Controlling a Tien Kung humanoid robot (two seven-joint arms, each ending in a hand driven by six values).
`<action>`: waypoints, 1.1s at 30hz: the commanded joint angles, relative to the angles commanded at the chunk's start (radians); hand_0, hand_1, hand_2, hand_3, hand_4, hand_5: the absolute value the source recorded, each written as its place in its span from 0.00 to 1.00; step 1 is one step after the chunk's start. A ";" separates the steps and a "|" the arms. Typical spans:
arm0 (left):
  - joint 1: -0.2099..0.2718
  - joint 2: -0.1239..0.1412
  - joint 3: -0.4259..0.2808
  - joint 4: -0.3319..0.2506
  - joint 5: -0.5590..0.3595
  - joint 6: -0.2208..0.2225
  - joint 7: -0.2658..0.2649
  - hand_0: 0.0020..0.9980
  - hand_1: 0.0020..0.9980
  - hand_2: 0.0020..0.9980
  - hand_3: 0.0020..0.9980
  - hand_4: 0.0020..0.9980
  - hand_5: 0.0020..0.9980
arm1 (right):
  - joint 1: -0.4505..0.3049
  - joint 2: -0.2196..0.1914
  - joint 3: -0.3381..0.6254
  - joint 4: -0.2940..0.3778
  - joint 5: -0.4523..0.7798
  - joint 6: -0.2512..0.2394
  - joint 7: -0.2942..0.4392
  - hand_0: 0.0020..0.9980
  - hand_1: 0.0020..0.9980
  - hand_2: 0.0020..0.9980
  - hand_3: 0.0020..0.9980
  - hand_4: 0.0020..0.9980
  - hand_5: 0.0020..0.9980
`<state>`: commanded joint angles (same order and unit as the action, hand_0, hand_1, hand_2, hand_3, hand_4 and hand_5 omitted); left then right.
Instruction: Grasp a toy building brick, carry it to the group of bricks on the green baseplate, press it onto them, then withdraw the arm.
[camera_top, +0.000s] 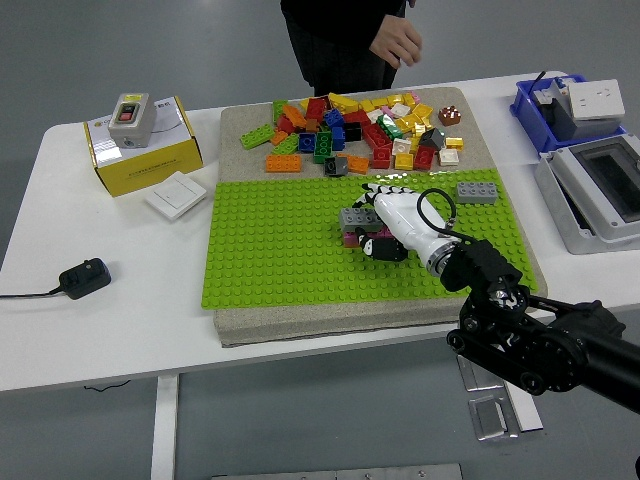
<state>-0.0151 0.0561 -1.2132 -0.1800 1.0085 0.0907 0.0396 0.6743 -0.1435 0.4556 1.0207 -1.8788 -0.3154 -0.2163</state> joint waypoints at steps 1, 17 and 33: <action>0.000 0.000 -0.001 0.000 0.001 0.000 0.000 0.66 0.66 0.66 0.65 0.33 0.65 | 0.001 0.002 -0.002 -0.006 0.003 0.001 0.001 0.90 0.94 0.96 0.52 0.48 0.35; -0.001 0.000 -0.001 0.000 0.003 -0.001 0.001 0.66 0.66 0.66 0.65 0.33 0.65 | 0.005 0.018 -0.014 -0.037 0.025 -0.001 0.009 0.90 0.94 0.96 0.52 0.48 0.35; -0.003 0.000 0.005 0.000 -0.004 0.000 -0.002 0.67 0.66 0.66 0.65 0.33 0.65 | 0.009 0.021 -0.015 -0.044 0.036 -0.003 0.025 0.89 0.94 0.96 0.56 0.48 0.36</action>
<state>-0.0176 0.0565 -1.2082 -0.1800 1.0042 0.0905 0.0377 0.6831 -0.1222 0.4410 0.9768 -1.8425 -0.3188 -0.1916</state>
